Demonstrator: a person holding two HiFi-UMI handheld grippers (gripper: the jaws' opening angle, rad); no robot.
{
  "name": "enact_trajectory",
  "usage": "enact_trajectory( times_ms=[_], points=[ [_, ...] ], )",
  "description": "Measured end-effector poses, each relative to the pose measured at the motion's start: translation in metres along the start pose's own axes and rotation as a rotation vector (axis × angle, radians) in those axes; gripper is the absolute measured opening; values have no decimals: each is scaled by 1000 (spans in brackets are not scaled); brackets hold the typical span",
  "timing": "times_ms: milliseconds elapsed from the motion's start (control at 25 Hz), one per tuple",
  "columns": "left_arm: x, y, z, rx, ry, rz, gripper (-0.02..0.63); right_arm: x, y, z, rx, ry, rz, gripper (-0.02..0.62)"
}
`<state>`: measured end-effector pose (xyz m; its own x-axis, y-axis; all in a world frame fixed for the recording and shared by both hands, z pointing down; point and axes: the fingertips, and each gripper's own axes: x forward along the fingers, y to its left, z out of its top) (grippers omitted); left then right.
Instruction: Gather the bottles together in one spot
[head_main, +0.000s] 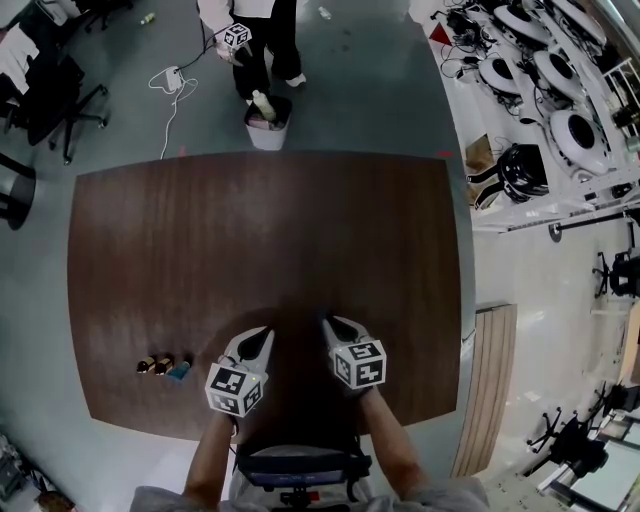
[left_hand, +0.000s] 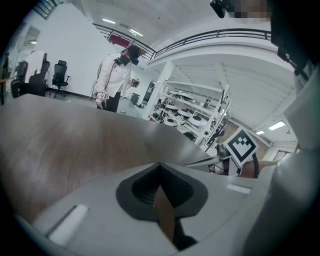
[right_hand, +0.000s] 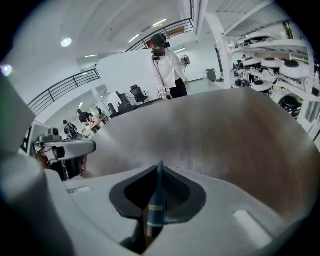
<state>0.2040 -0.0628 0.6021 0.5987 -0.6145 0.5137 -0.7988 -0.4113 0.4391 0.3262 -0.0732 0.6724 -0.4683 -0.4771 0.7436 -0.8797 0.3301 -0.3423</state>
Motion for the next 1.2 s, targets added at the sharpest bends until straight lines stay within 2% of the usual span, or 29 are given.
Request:
enact_trajectory(
  times_ms=[280, 920, 1200],
  points=[
    [-1, 0, 0, -2, -6, 1, 2, -4, 4, 2, 2, -47, 17, 3],
    [-4, 3, 1, -3, -8, 8, 2, -6, 1, 1, 0, -40, -3, 2],
    [-1, -1, 0, 8, -4, -6, 2, -16, -8, 6, 25, -80, -39, 2]
  ],
)
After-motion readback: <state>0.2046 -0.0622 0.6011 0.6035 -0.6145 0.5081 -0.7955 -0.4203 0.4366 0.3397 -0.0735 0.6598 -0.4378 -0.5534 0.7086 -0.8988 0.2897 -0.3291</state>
